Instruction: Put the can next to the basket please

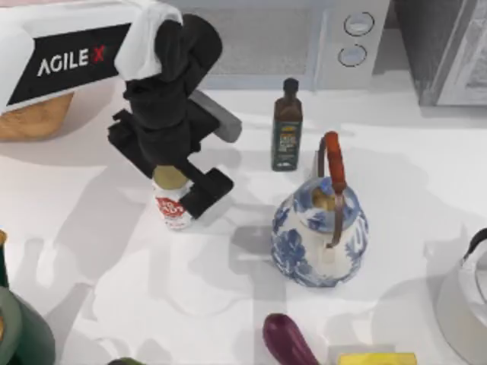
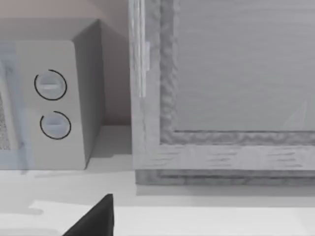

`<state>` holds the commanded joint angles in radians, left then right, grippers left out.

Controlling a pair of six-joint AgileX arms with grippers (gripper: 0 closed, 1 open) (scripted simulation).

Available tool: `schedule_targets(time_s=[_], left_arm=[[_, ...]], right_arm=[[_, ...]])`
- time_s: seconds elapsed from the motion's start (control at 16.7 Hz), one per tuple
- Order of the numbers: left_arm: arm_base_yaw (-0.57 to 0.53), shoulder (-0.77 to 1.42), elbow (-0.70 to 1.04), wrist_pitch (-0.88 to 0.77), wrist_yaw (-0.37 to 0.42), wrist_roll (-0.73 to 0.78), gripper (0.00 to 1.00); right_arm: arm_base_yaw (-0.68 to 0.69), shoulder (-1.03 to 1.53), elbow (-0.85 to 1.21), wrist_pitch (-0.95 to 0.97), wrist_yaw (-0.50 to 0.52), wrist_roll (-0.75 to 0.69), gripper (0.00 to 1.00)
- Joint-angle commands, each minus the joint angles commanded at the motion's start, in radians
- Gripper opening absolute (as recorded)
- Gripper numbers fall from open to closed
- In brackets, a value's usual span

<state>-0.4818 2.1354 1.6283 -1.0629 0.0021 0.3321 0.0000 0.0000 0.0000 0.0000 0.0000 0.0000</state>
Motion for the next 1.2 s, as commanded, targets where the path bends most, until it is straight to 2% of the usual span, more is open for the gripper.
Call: schedule_targets(time_s=[0.66, 1.2], left_arm=[[0.000, 0.000, 0.000, 0.000, 0.000, 0.000, 0.02], [0.001, -0.002, 0.000, 0.000, 0.001, 0.001, 0.00]], right_arm=[[0.000, 0.000, 0.000, 0.000, 0.000, 0.000, 1.00], [0.000, 0.000, 0.000, 0.000, 0.000, 0.000, 1.00]])
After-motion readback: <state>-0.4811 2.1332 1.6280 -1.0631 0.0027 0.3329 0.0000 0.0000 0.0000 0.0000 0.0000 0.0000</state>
